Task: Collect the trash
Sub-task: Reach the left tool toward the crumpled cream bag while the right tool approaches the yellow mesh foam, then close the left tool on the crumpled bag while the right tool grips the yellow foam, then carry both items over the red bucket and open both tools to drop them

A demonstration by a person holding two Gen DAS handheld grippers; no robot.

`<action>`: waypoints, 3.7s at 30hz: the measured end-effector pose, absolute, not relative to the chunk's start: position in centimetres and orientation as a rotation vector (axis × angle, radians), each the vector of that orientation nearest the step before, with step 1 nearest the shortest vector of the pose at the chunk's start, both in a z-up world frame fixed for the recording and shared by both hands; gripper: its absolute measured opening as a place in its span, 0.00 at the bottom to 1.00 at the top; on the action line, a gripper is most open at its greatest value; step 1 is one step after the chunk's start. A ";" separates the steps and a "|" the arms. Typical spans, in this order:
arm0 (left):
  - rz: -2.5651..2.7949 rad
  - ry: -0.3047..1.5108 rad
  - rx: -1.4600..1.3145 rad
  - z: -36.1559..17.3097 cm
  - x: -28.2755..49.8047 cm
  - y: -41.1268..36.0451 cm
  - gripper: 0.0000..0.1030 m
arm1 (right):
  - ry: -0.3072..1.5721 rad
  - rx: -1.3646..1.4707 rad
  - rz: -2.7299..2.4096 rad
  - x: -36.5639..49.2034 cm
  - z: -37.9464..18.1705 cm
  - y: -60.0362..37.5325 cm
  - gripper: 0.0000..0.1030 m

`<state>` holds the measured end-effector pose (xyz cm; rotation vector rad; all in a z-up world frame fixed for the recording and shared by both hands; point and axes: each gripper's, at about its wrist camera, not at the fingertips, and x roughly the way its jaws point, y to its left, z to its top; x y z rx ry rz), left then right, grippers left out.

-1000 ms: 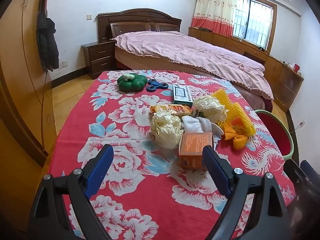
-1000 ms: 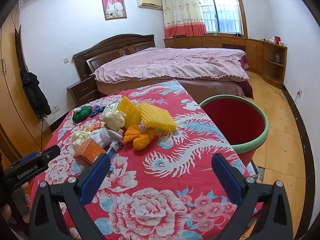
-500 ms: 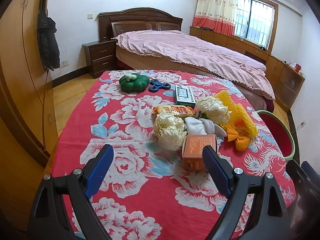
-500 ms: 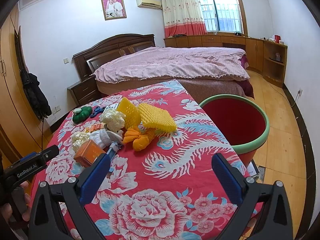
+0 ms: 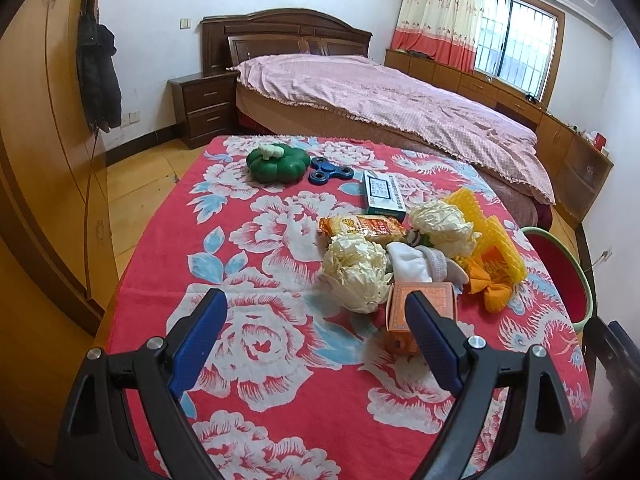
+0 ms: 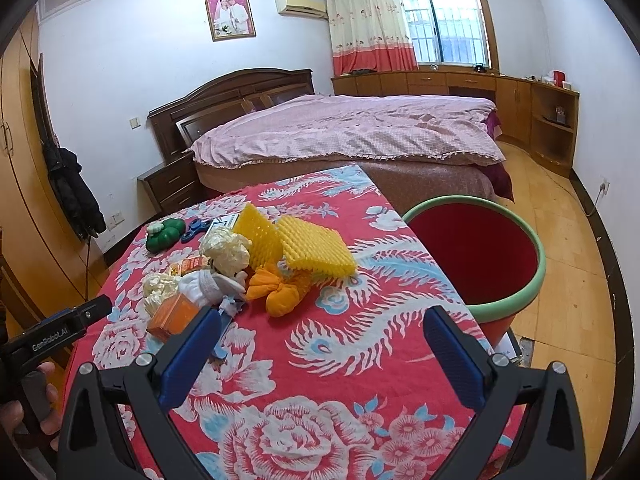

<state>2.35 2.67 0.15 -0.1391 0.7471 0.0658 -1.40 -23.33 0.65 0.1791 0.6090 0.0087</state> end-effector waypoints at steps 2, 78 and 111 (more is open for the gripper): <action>0.061 0.760 -0.141 -0.1 2.9 2.7 0.88 | 0.615 0.178 0.009 -1.0 0.6 -23.3 1.00; -0.364 0.805 -0.196 2.5 10.7 -4.9 0.36 | 0.717 0.319 -0.047 6.6 0.9 -29.9 0.11; -0.602 0.932 0.004 -1.0 16.5 -26.0 0.37 | 0.756 0.468 -0.190 6.8 -4.5 -43.4 0.38</action>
